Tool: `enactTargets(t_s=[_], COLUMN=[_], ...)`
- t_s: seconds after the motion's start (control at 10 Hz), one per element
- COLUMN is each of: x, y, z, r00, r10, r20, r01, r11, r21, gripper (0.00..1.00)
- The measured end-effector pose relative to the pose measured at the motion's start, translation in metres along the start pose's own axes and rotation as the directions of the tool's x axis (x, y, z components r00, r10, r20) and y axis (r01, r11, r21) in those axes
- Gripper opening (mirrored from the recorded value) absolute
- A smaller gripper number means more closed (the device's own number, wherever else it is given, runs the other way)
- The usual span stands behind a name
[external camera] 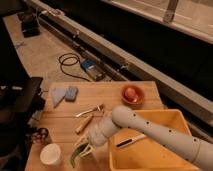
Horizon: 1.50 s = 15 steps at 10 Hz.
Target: Place pepper in plastic cup
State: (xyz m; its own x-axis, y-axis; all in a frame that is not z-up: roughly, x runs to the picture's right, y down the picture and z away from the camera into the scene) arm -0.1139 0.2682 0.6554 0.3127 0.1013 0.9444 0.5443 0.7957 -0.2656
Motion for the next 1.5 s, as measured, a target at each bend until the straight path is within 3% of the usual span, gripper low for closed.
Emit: enactTargets(t_s=[0.3,0.4,0.8,1.1,1.5], x=[0.006,0.007,0.014,0.012,-0.013], y=[-0.003,-0.003,0.001,0.006,0.002], z=[0.003,0.006,0.014,0.015,-0.005], r00=[1.000,1.000,0.999,0.999,1.000], r10=[0.012,0.014,0.021,0.020,-0.005], r20=[0.016,0.023,0.046,0.040,-0.029], r01=[-0.012,-0.014,-0.020,-0.019,0.005], r11=[1.000,1.000,1.000,1.000,1.000], r21=[-0.007,-0.013,-0.021,-0.009,0.013], gripper=[0.62,0.65,0.66,0.66,0.66])
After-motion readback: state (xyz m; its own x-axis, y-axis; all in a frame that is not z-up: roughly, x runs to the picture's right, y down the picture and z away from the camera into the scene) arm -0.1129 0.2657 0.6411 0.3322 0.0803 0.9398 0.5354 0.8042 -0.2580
